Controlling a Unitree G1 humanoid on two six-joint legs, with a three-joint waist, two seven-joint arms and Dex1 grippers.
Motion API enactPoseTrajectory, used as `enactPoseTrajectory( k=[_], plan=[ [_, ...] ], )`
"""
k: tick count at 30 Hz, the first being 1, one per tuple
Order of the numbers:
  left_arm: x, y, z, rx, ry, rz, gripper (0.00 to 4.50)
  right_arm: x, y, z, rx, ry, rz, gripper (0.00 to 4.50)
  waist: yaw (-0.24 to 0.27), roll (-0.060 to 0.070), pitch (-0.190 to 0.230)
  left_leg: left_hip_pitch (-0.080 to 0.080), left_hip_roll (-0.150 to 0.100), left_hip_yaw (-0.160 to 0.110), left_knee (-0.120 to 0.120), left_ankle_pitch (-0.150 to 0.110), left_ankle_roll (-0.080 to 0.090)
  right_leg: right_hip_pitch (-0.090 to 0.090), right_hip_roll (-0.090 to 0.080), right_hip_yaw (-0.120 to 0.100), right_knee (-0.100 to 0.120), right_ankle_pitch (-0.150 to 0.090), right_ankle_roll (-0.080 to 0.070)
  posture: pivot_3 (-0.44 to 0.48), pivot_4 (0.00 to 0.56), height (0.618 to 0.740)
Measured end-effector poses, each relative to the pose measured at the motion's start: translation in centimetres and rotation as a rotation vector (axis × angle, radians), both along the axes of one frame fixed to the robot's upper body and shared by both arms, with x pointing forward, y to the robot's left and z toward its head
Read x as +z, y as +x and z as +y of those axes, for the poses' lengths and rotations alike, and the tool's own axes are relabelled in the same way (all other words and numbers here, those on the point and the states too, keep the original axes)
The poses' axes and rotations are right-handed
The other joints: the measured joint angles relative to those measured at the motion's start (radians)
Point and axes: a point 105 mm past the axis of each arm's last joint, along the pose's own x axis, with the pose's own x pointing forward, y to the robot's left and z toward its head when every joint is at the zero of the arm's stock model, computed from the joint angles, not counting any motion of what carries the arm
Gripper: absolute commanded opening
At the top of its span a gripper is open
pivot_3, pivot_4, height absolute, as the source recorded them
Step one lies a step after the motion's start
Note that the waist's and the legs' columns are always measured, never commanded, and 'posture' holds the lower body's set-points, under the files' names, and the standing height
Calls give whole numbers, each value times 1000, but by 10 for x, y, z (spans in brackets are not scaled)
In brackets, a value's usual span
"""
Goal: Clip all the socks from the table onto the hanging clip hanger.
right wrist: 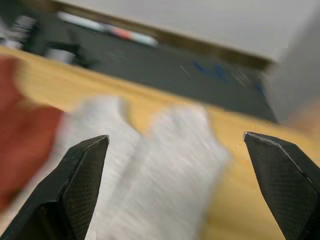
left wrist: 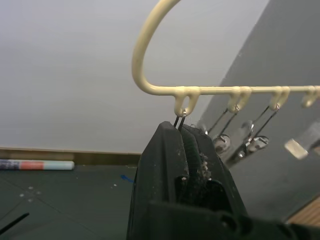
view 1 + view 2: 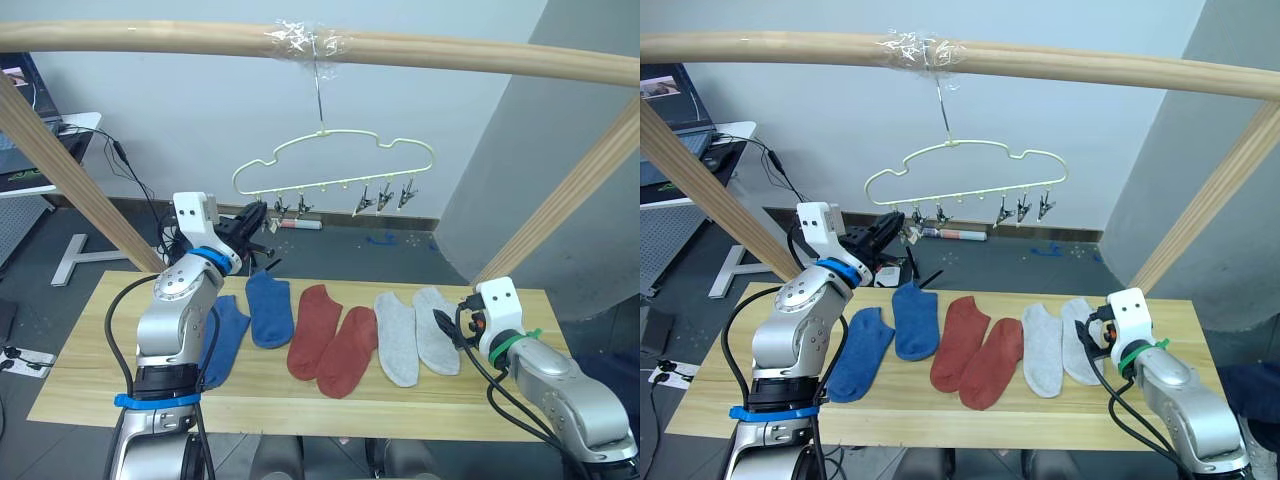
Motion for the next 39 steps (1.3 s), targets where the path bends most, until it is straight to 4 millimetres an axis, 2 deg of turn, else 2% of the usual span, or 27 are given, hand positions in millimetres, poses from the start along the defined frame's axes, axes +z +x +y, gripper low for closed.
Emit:
enactPoseTrajectory(
  k=[4,10,16,22,28,30,32,39],
  plan=[
    [-2,0,-1,-14,5,9,19,-17,10,-3,-52,37,33,4500,-4,0,0,0,0,0,0,0,0,0,1,1,0,0,4,137,198,740],
    [-1,0,-3,-24,7,7,19,-16,30,1,-33,72,23,4500,-1,1,1,0,-1,0,0,0,0,0,1,2,-1,2,2,137,198,740],
    [-1,-1,-4,-32,7,8,19,-39,32,-5,-40,58,103,4500,0,1,1,-1,-1,0,0,0,0,0,1,2,-1,2,1,151,203,740],
    [-3,-3,-5,-40,7,13,19,-63,39,9,-17,101,154,4500,-1,3,2,0,-1,0,0,0,0,0,1,2,-1,2,1,158,203,740],
    [-3,-3,-4,-40,9,13,19,-63,44,7,-6,82,137,4500,0,3,2,0,-1,0,0,0,0,0,0,2,-1,3,2,170,203,740],
    [-3,-4,-4,-40,9,16,0,-64,43,7,7,76,145,4148,0,3,2,0,-1,0,0,0,0,0,0,2,-1,3,2,172,203,740],
    [-4,-4,-5,-41,9,19,0,-66,41,5,15,54,154,3599,0,3,2,0,-1,0,0,0,0,0,0,2,-1,3,2,172,203,740],
    [-4,-6,-5,-43,10,23,0,-72,30,0,61,19,160,1047,0,3,2,1,-1,0,0,0,0,2,0,2,-1,3,2,170,207,740]
  ],
)
